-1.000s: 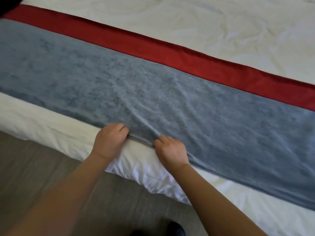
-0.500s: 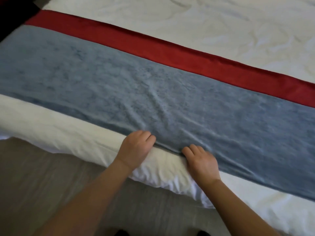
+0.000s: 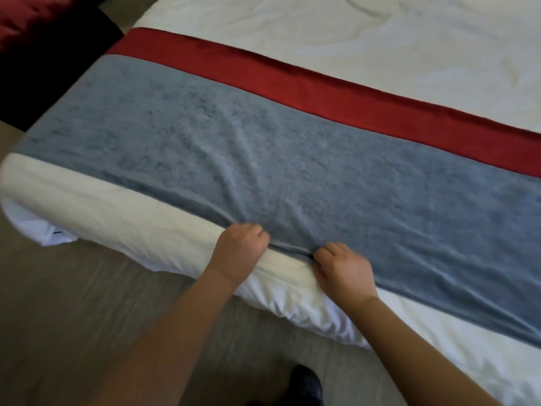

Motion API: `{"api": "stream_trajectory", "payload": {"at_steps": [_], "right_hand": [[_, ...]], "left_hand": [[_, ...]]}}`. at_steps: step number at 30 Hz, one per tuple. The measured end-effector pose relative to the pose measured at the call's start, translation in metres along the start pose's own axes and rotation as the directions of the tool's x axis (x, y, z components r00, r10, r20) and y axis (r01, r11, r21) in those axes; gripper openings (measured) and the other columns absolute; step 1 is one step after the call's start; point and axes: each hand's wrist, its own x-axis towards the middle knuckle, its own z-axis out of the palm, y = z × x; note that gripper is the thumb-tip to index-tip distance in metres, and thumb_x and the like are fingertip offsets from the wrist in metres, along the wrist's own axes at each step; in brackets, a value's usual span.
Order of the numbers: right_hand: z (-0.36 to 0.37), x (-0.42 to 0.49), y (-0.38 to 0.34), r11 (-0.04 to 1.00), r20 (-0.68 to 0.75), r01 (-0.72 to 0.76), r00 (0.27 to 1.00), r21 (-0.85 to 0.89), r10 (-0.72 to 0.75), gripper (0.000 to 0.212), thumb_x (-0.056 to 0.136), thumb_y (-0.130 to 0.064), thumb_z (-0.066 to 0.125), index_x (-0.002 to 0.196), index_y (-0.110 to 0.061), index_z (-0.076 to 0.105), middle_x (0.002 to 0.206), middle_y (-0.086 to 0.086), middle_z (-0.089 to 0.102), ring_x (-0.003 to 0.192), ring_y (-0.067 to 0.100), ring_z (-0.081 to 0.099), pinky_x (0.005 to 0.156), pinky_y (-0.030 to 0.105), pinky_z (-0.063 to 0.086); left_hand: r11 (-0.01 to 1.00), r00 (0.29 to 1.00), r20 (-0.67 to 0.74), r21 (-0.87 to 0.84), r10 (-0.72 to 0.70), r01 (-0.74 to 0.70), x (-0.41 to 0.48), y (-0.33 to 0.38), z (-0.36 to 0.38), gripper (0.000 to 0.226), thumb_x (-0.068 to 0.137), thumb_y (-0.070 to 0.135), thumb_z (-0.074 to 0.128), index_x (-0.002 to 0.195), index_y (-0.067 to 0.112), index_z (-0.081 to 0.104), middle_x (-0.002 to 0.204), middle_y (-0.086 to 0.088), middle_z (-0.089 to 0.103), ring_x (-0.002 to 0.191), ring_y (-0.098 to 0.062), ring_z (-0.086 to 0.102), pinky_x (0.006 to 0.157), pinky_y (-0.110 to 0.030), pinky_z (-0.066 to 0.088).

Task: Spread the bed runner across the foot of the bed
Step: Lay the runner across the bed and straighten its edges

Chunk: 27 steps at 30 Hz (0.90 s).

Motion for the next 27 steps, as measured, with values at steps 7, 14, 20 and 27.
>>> {"api": "stream_trajectory", "payload": {"at_steps": [7,14,20,27], "right_hand": [[0.001,0.009,-0.007,0.997,-0.016,-0.023,1.000,0.069,0.024,0.018,0.074,-0.025,0.048,0.069,-0.018,0.063,0.066,-0.001,0.056,0.055,0.022,0.057,0.039,0.023,0.031],[0.010,0.065,-0.050,0.993,0.020,0.002,1.000,0.122,-0.005,0.020,0.052,-0.012,0.078,0.065,-0.018,0.064,0.063,0.000,0.056,0.053,0.022,0.054,0.040,0.022,0.030],[0.031,0.070,-0.077,0.976,0.025,-0.100,0.995,0.194,0.097,0.024,0.048,-0.008,0.084,0.059,-0.018,0.065,0.059,-0.001,0.056,0.051,0.020,0.055,0.039,0.021,0.033],[0.033,0.084,-0.092,0.963,-0.035,-0.172,0.982,0.205,0.183,0.016,0.074,-0.026,0.054,0.075,-0.021,0.070,0.068,-0.002,0.061,0.060,0.022,0.061,0.041,0.026,0.040]], "left_hand": [[0.996,0.997,0.025,0.046,0.070,-0.071,0.002,-0.021,0.001,0.028,0.052,-0.008,0.069,0.054,0.013,0.052,0.052,-0.004,0.045,0.045,-0.020,0.044,0.042,-0.028,0.034],[0.996,1.000,0.009,0.087,-0.024,0.023,0.002,-0.068,-0.002,0.016,0.068,0.004,0.046,0.058,0.009,0.057,0.056,-0.009,0.051,0.049,-0.028,0.053,0.043,-0.032,0.043],[0.999,0.998,0.058,0.049,0.004,-0.007,-0.009,-0.096,0.005,0.012,0.067,0.004,0.052,0.058,0.009,0.059,0.055,-0.008,0.052,0.047,-0.027,0.053,0.041,-0.032,0.043],[0.982,0.984,-0.003,-0.068,0.177,-0.177,-0.008,-0.133,0.009,0.011,0.068,0.000,0.065,0.065,0.010,0.063,0.061,-0.006,0.054,0.052,-0.024,0.052,0.044,-0.034,0.043]]}}
